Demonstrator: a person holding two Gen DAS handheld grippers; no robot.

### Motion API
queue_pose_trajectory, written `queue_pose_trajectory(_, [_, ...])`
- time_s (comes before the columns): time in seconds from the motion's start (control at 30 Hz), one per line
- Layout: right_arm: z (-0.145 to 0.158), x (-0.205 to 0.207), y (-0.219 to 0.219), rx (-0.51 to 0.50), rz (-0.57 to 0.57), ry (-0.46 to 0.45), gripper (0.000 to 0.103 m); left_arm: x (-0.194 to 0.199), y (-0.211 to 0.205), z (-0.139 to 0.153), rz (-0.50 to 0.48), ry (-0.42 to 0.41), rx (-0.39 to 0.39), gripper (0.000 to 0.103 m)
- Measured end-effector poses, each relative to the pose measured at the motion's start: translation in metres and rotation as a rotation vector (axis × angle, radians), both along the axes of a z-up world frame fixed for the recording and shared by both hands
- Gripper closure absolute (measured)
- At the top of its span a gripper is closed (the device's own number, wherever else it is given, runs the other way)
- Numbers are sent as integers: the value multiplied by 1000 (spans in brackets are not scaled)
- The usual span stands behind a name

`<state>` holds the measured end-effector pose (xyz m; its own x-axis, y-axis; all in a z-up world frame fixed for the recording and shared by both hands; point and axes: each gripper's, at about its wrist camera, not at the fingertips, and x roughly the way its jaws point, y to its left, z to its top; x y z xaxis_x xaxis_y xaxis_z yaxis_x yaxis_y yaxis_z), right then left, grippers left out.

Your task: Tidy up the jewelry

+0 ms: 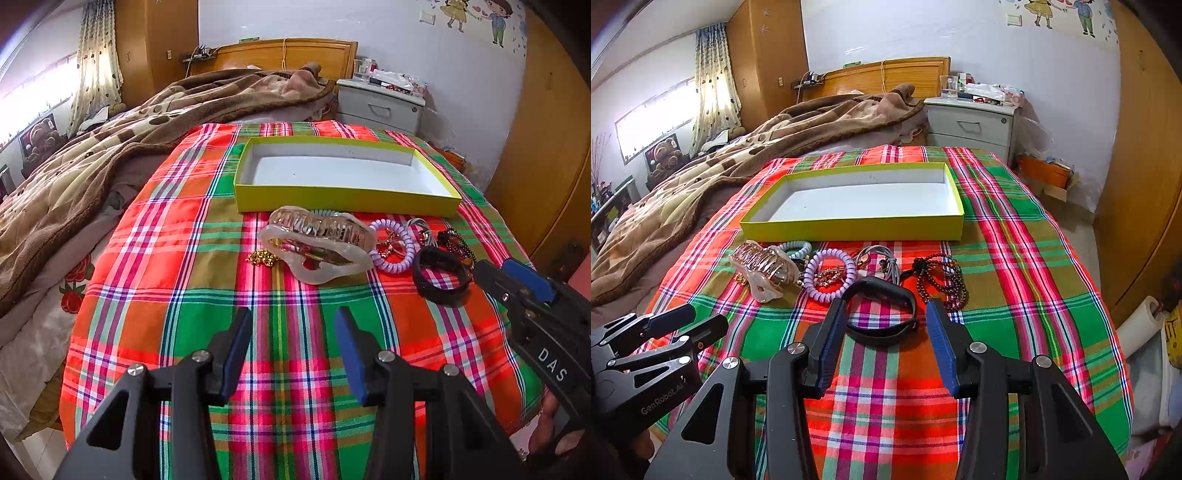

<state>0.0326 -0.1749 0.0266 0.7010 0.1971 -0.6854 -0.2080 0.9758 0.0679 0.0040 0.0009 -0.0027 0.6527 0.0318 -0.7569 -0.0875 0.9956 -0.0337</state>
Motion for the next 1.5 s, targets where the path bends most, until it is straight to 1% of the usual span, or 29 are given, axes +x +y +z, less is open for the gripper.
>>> queue_pose_trajectory(1.37, [-1,0,-1,5,1,4,58,3,0,-2,-8,20,-6,55])
queue_pose_trajectory(1.5, [-2,1,-2,6,-1,6,58,3,0,-3,-15,21,-17,55])
